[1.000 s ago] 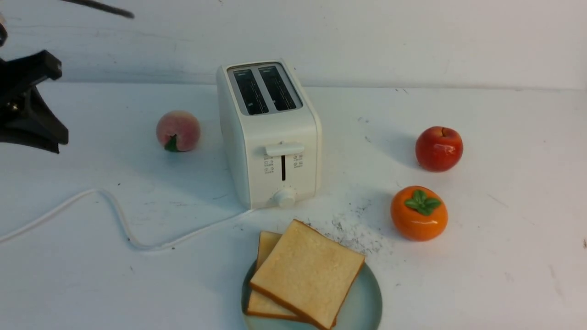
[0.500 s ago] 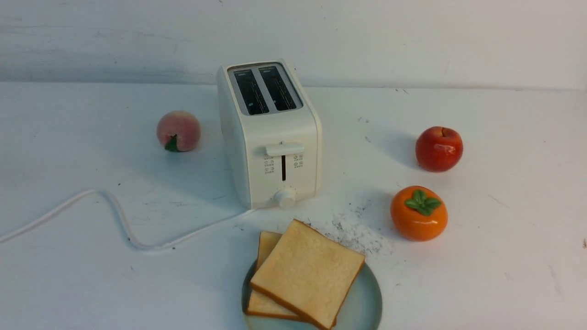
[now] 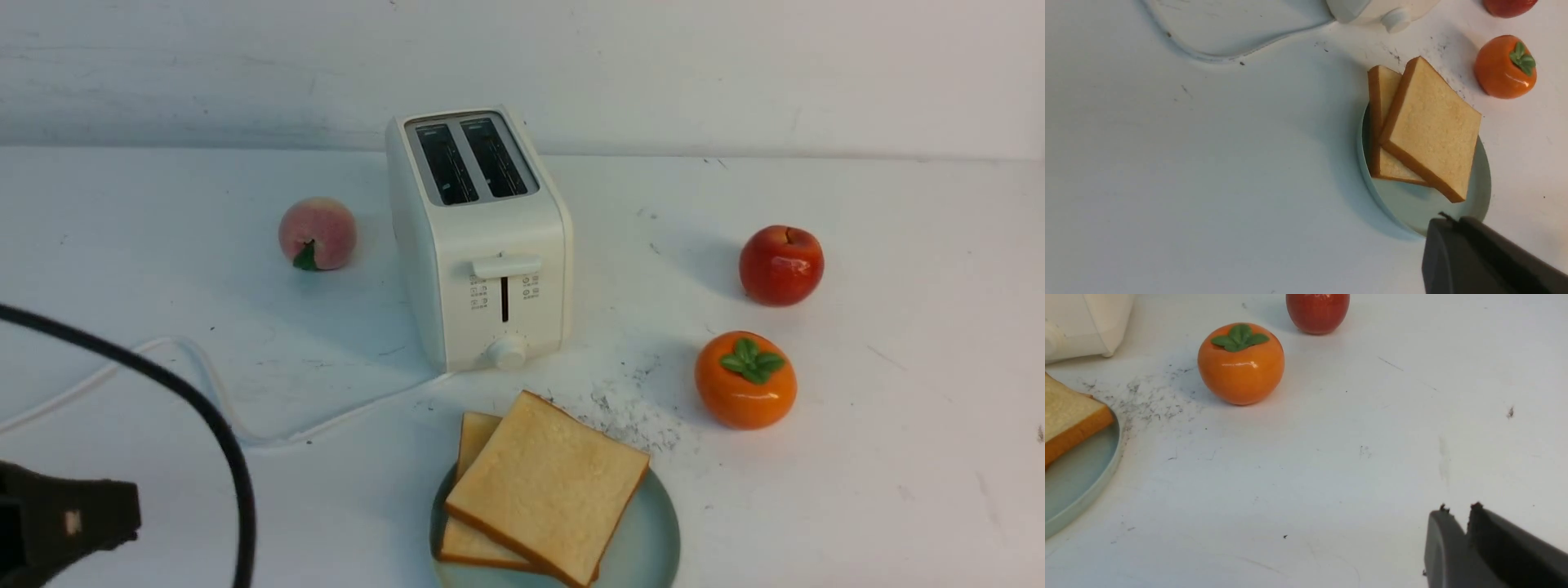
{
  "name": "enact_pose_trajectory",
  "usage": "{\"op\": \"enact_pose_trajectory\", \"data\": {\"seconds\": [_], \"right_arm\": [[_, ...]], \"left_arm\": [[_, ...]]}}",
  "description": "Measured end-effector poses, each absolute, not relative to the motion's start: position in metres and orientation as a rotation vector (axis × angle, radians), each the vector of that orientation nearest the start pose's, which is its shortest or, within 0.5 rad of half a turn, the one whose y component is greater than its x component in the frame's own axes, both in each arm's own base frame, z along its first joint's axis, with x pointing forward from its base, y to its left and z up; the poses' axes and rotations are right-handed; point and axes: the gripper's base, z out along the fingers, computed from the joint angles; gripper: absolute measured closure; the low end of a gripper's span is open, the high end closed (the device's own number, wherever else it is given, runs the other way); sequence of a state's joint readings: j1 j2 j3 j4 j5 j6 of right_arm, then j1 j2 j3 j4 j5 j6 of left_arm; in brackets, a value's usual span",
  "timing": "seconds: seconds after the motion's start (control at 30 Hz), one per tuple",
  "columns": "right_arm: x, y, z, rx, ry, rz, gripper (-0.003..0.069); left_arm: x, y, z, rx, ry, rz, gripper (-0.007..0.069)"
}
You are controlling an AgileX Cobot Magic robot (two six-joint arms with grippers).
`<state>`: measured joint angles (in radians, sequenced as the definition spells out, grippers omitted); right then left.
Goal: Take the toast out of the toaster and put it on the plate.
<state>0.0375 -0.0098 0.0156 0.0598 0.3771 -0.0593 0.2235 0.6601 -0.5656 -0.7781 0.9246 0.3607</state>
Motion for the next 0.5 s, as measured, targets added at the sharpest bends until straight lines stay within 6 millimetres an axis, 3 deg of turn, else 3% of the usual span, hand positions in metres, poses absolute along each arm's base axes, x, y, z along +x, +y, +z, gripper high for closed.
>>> {"op": "enact_pose_trajectory", "data": {"seconds": [0.2, 0.5], "right_arm": [[0.052, 0.004, 0.174, -0.054, 1.867, 0.044, 0.0561], [0.052, 0.004, 0.174, -0.054, 1.868, 0.044, 0.0549]], "left_arm": [[0.117, -0.035, 0.283, -0.126, 2.131, -0.808, 0.0638], [0.125, -0.039, 0.31, -0.215, 1.726, -1.063, 0.0638]]}}
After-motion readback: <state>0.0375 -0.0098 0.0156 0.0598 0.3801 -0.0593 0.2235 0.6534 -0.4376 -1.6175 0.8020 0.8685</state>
